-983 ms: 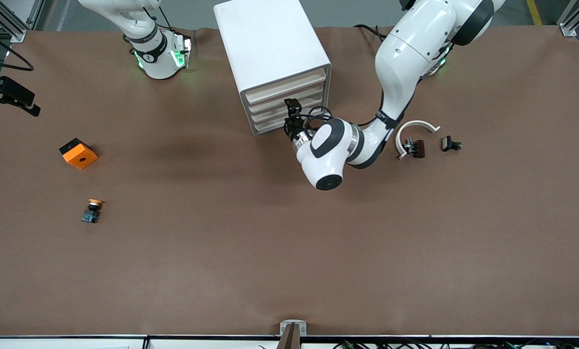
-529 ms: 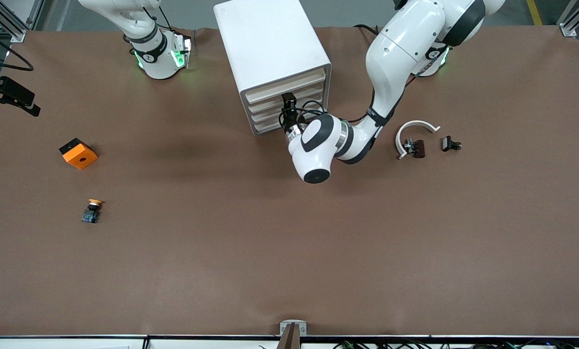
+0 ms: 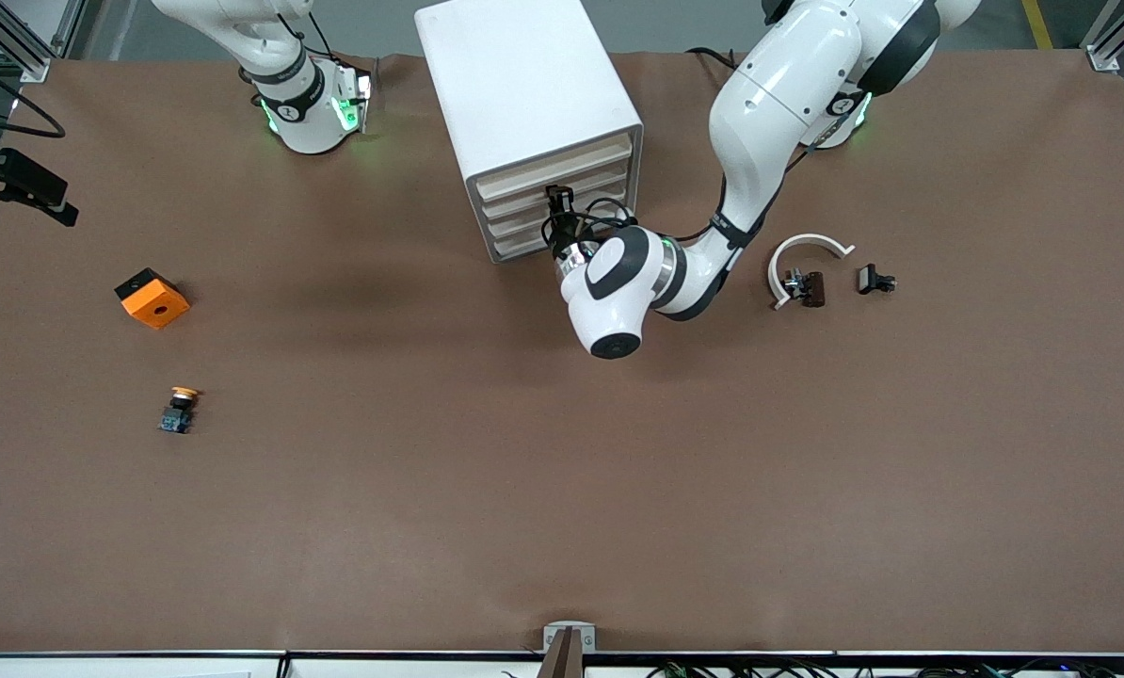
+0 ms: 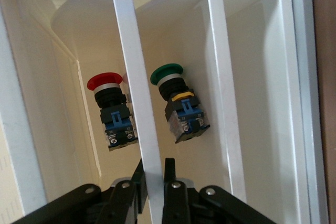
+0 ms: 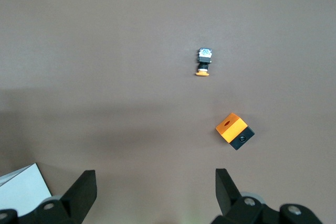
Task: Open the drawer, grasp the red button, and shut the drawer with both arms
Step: 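Pull the drawer open with the left gripper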
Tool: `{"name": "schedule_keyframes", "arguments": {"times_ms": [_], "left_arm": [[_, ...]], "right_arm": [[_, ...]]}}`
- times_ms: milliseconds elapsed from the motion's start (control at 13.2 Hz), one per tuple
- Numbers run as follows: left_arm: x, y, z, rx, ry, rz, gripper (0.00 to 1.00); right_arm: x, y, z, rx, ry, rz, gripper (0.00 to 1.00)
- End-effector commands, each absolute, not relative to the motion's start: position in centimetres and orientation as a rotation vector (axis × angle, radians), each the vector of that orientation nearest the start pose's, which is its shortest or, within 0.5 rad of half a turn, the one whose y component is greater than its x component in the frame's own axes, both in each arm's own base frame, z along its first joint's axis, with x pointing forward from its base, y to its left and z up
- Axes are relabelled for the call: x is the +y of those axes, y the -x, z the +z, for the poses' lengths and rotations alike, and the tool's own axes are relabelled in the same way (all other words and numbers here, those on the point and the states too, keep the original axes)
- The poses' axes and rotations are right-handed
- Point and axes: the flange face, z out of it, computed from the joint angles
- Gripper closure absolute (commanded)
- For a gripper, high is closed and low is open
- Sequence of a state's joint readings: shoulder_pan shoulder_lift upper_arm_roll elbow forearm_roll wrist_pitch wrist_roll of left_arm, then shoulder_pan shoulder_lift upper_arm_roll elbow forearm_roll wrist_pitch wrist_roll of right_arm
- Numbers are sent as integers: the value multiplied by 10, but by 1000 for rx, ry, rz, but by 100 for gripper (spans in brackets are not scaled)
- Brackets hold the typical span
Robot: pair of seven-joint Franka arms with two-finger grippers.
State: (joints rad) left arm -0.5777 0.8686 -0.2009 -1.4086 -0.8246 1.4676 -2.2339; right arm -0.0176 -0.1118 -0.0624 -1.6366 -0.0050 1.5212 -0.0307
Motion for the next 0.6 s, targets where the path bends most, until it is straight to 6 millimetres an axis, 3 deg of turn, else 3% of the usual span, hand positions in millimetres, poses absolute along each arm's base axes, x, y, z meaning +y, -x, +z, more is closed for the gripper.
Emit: {"name": "schedule_keyframes", "arguments": {"times_ms": [0,529], "left_arm": [[-490,-445,193,-1690,1412,1261,100],[-442,-514,205,-1825,1525,1245,100]], "right_arm": [[-44,-504,652,82,3146,-2,0],[-44,-509,651,73,3147,1,0]]}}
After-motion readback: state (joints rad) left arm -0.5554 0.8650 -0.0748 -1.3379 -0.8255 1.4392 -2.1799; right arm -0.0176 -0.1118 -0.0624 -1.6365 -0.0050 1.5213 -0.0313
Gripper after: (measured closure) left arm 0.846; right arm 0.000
